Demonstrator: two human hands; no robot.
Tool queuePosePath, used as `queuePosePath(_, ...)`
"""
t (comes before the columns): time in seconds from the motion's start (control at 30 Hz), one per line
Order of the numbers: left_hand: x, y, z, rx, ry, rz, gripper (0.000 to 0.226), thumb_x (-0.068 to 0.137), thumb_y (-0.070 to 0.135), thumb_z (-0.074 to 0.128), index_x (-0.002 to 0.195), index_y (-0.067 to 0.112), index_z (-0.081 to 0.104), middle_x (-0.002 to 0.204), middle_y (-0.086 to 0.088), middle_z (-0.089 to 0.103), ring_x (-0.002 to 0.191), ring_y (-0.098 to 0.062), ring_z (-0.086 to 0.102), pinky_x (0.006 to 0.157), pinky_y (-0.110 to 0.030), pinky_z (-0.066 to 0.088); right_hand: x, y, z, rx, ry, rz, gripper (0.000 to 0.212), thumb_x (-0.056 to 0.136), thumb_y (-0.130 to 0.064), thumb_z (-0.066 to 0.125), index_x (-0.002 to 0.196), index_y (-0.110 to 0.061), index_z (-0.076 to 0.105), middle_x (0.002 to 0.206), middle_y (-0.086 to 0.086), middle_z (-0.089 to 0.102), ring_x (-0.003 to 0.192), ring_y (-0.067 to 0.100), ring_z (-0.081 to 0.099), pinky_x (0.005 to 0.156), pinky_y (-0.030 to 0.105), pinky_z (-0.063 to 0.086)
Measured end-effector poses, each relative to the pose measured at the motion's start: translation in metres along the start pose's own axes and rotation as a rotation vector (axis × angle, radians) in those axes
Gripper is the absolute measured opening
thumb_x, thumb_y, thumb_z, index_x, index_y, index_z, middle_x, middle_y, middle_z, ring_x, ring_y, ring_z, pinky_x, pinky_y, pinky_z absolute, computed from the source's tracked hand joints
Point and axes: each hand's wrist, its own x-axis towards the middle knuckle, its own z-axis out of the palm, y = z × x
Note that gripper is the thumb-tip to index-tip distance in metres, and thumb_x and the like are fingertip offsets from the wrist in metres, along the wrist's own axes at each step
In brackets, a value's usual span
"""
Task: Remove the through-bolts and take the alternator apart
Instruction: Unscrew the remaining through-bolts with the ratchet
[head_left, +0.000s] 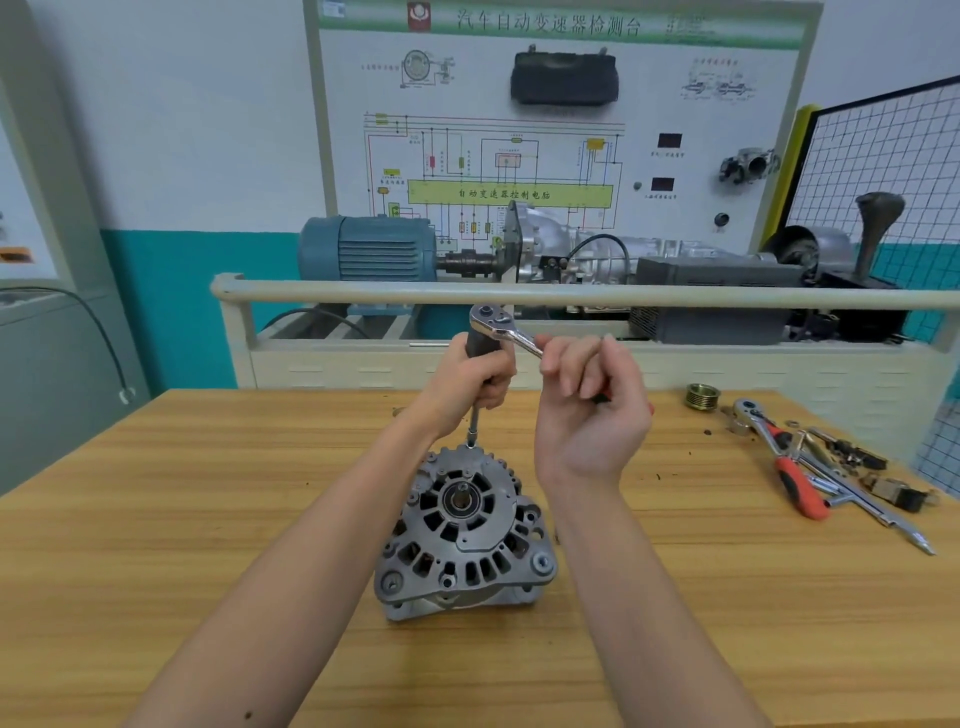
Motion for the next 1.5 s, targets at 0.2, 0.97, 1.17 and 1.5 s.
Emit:
queuePosePath(0.2, 0.001, 0.013, -0.006, 0.199, -0.021, 0.13, 0.021, 0.073, 0.004, 0.059, 0.055, 0.011, 0.052, 0.048, 0.002, 0.051, 0.051, -0.019, 0.048, 0.06, -0.027, 0.043, 0.04, -0.008, -0.013, 0.231, 0.131, 0.3, 0.041, 0.077, -0.014, 0.045, 0.038, -0.019, 0.036, 0.038, -0.004, 0.029, 0.039, 0.013, 0.034, 0.054, 0.024, 0.047)
queuePosePath(0.97, 0.0, 0.014, 0.021, 0.165, 0.411, 0.039, 0.021, 0.06, 0.019, 0.054, 0.053, 0.015, 0.035, 0.046, -0.003, 0.029, 0.044, -0.014, 0.021, 0.048, -0.028, 0.018, -0.002, 0.005, -0.005, 0.03, -0.029, -0.019, 0.042, 0.09, -0.013, 0.038, 0.049, -0.017, 0.044, 0.049, 0.001, 0.04, 0.054, 0.021, 0.041, 0.072, 0.034, 0.045)
queuePosePath(1.17, -0.008, 0.014, 0.003, 0.192, 0.229, 0.033, 0.024, 0.076, 0.0, 0.06, 0.057, 0.004, 0.046, 0.043, -0.002, 0.035, 0.04, -0.014, 0.027, 0.044, -0.023, 0.025, 0.036, -0.001, -0.011, 0.182, 0.035, 0.271, 0.051, 0.092, -0.014, 0.038, 0.041, -0.018, 0.04, 0.04, -0.003, 0.031, 0.042, 0.015, 0.036, 0.057, 0.027, 0.048)
queuePosePath(1.5, 0.002, 0.022, 0.005, 0.091, -0.037, -0.034, 0.041, 0.078, -0.002, 0.058, 0.047, 0.017, 0.039, 0.042, 0.004, 0.032, 0.037, -0.011, 0.022, 0.042, -0.019, 0.022, 0.111, 0.009, -0.014, 0.39, 0.213, 0.85, 0.049, 0.09, -0.014, 0.043, 0.042, -0.017, 0.035, 0.034, -0.009, 0.03, 0.028, 0.008, 0.028, 0.041, 0.015, 0.027)
